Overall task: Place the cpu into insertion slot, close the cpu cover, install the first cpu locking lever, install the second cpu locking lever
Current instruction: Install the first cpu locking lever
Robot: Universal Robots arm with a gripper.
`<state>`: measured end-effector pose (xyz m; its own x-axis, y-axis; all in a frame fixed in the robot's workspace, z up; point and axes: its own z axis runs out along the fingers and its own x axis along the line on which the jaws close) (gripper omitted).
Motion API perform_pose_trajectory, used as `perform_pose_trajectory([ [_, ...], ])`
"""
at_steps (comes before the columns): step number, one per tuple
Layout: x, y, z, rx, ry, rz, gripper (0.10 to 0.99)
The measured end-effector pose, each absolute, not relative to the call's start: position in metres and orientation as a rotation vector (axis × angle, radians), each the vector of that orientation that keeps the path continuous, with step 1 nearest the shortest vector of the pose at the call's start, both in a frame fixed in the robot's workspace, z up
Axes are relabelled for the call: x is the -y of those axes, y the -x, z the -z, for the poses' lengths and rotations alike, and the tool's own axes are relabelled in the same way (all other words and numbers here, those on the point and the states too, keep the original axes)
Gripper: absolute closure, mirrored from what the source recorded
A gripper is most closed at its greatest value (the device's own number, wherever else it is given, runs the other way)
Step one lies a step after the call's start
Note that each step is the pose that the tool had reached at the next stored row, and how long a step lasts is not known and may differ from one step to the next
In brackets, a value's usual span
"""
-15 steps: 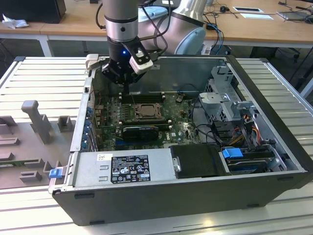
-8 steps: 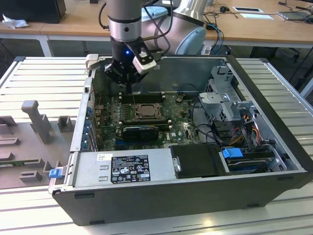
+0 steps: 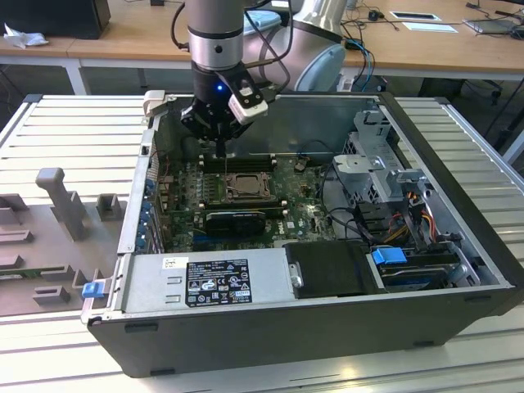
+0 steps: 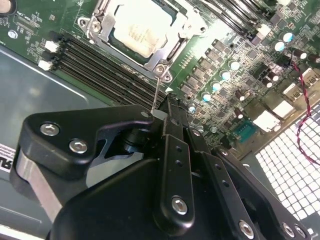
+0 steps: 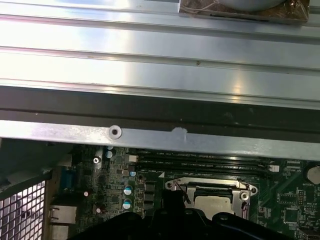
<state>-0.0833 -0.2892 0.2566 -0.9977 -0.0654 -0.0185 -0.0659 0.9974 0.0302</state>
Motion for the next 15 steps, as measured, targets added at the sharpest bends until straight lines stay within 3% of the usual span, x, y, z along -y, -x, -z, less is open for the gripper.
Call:
perform_pose_trajectory([
  [15, 0.2891, 0.0734, -0.2563, -3.122, 0.103, -0.048, 0.984],
])
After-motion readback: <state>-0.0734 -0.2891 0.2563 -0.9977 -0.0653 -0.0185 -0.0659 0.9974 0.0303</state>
